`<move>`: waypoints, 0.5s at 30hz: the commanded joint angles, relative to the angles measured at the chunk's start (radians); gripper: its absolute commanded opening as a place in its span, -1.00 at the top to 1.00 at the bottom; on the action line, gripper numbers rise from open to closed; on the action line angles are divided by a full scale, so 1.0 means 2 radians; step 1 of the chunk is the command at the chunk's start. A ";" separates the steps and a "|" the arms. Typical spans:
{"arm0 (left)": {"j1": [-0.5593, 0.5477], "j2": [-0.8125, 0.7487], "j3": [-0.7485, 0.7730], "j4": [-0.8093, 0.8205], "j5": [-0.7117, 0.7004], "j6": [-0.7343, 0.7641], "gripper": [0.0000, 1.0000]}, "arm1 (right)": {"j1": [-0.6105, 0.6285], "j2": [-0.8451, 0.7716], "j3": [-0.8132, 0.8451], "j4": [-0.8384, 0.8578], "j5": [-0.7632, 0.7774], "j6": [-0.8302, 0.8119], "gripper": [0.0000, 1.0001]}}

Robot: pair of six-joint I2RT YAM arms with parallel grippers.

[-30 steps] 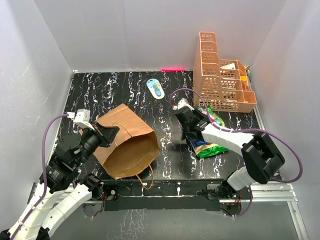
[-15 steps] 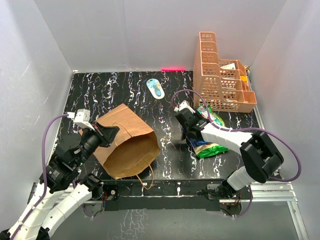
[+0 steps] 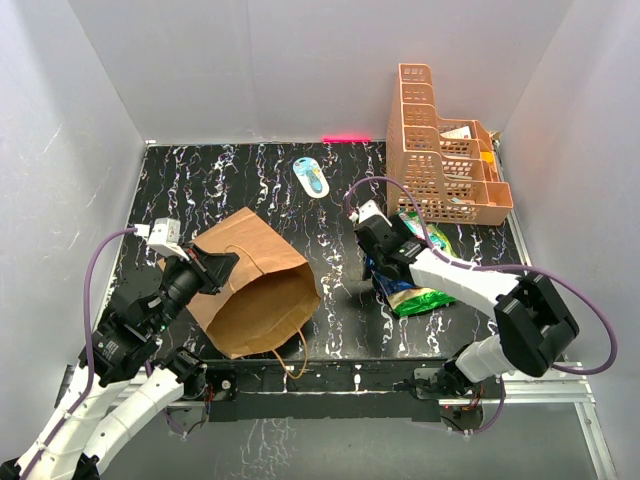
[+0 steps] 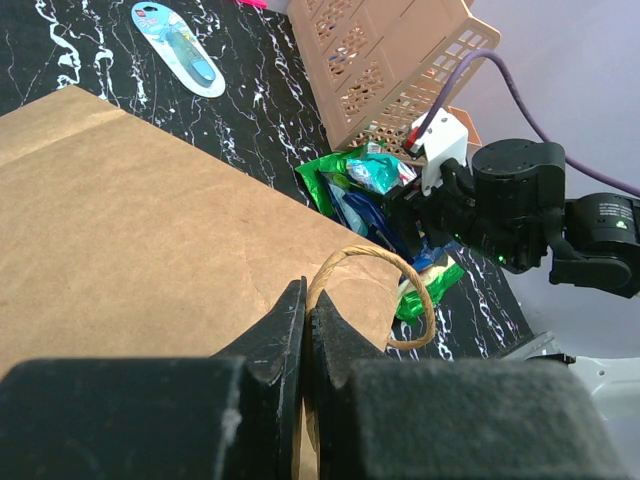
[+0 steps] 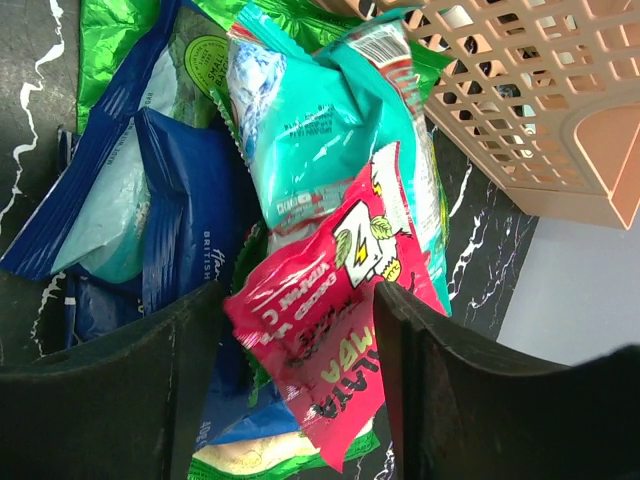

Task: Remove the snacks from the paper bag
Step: Place the snack at the center of the board.

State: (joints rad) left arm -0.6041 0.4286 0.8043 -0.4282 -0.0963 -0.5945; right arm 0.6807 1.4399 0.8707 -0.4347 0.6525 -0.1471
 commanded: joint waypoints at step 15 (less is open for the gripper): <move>0.001 0.004 -0.002 0.008 0.010 -0.004 1.00 | 0.004 -0.164 0.020 -0.012 -0.193 -0.016 -0.65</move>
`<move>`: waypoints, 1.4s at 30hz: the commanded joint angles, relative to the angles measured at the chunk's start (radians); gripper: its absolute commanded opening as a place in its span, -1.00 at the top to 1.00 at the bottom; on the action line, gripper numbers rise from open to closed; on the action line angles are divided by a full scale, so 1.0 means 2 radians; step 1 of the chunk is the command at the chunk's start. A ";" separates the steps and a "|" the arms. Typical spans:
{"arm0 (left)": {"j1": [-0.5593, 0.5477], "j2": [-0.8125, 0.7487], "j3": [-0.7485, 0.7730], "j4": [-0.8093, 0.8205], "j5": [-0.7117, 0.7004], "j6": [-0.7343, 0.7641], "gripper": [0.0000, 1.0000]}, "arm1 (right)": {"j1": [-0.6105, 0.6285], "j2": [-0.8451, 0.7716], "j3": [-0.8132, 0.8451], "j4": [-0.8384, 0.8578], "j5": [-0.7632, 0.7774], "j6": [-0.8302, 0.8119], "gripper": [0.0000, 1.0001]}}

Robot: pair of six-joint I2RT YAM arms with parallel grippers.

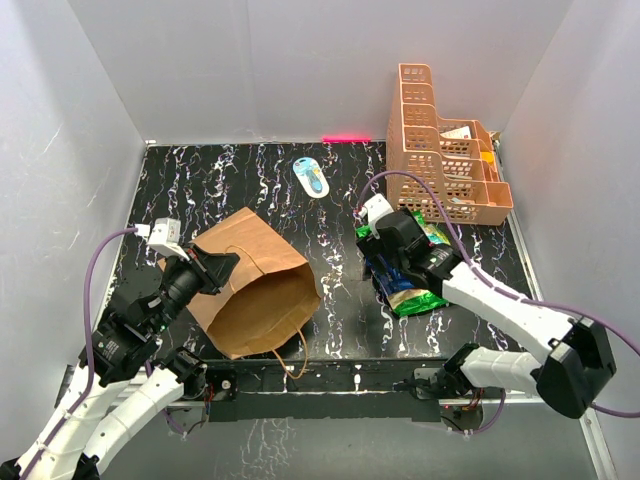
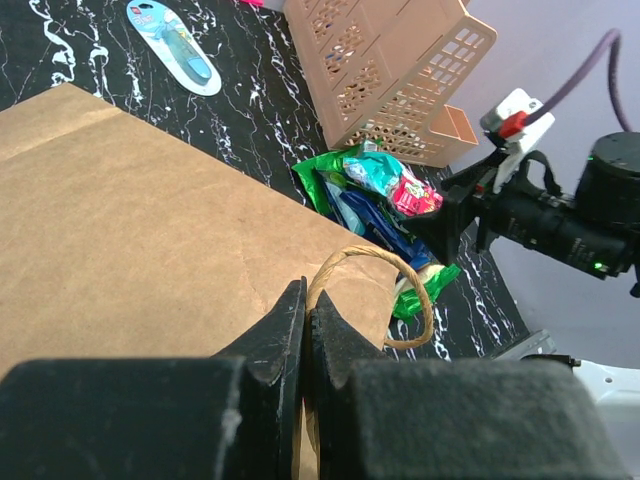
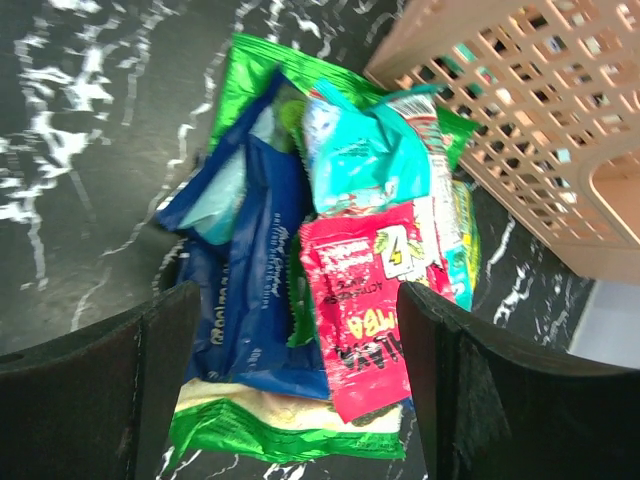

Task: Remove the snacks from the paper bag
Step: Place the snack at the center of the board, then adjust the paper bag at the center of the board.

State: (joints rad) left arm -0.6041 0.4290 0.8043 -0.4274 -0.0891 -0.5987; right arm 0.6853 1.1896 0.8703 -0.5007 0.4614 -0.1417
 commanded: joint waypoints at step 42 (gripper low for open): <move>0.001 -0.056 -0.009 0.004 0.148 0.035 1.00 | 0.299 0.489 0.146 0.710 -0.191 -0.492 -0.34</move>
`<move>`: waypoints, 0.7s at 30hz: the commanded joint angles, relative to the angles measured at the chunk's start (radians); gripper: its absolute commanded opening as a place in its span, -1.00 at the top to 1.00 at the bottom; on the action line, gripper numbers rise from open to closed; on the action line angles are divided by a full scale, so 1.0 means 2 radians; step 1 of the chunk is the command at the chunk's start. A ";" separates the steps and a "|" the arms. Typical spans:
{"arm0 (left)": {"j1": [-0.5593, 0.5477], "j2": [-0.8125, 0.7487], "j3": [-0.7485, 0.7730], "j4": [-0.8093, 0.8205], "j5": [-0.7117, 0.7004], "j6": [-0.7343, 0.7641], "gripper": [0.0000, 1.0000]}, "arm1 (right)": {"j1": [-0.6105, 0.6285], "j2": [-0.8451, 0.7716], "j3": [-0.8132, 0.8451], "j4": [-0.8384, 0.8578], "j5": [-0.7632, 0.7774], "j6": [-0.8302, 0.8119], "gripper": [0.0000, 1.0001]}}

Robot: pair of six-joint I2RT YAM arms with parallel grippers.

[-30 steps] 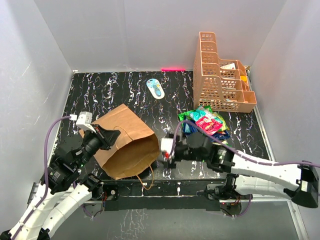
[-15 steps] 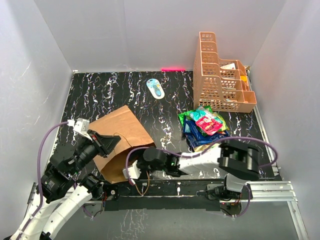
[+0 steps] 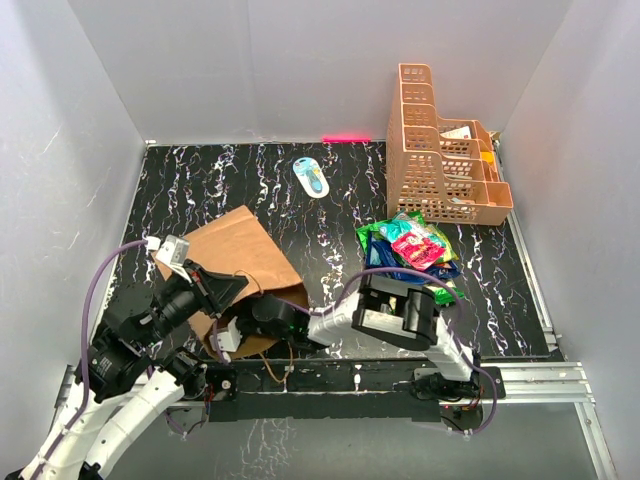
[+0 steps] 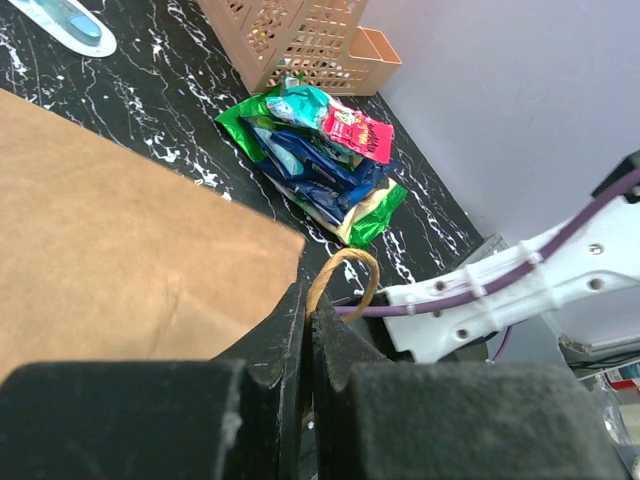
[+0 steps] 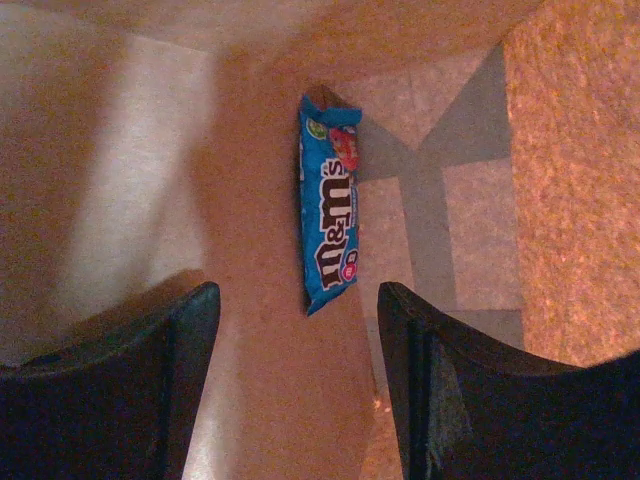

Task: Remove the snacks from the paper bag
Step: Adjust the paper bag at the center of the board.

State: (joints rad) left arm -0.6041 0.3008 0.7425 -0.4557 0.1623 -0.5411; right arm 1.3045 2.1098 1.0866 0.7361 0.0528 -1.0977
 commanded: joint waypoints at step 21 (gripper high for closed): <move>0.000 0.152 0.014 0.206 0.157 -0.047 1.00 | -0.052 0.009 -0.019 0.197 0.114 0.002 -0.52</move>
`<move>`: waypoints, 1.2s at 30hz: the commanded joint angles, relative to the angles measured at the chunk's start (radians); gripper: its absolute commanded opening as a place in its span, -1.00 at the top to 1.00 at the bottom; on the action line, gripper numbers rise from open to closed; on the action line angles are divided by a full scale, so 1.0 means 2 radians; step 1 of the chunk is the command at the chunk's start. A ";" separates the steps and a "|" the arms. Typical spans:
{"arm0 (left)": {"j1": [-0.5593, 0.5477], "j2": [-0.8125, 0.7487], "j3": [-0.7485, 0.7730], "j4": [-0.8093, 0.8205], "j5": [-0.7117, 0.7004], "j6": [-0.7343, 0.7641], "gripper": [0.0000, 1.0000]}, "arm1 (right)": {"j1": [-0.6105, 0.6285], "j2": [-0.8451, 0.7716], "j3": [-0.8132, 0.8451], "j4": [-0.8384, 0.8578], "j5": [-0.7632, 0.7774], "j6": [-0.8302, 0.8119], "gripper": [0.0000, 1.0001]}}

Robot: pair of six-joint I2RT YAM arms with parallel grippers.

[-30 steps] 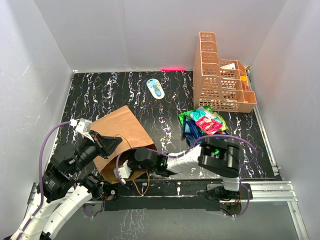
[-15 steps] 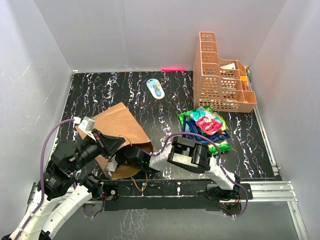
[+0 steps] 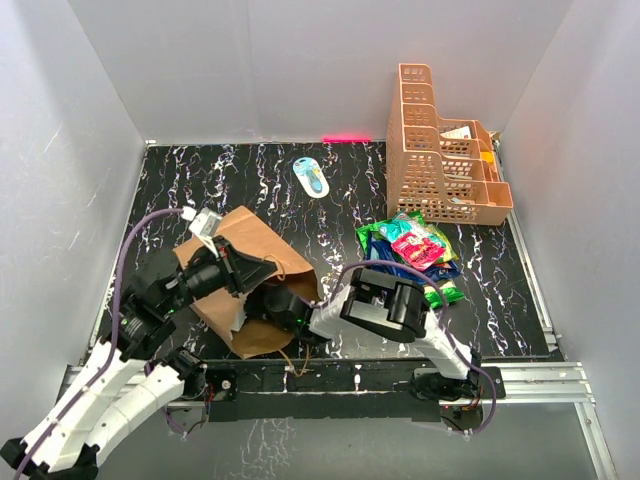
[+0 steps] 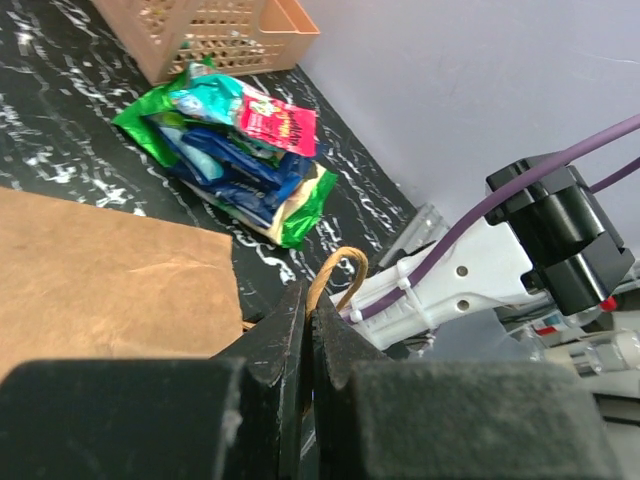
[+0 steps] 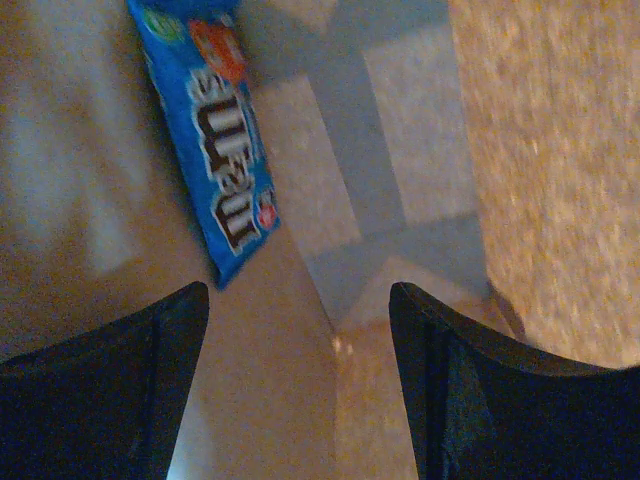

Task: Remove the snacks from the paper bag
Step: Adjust the paper bag at the center of the board.

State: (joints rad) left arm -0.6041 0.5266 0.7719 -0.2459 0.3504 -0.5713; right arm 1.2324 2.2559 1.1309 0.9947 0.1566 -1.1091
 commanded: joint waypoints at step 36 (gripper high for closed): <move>0.000 -0.066 -0.010 -0.103 -0.015 0.016 1.00 | 0.043 -0.030 -0.040 0.030 -0.019 0.019 -0.54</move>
State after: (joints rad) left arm -0.6041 0.3946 0.7094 -0.4652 0.2947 -0.5732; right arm 1.3159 2.1536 0.9714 1.0214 0.0803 -1.0317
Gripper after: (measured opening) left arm 0.011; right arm 0.776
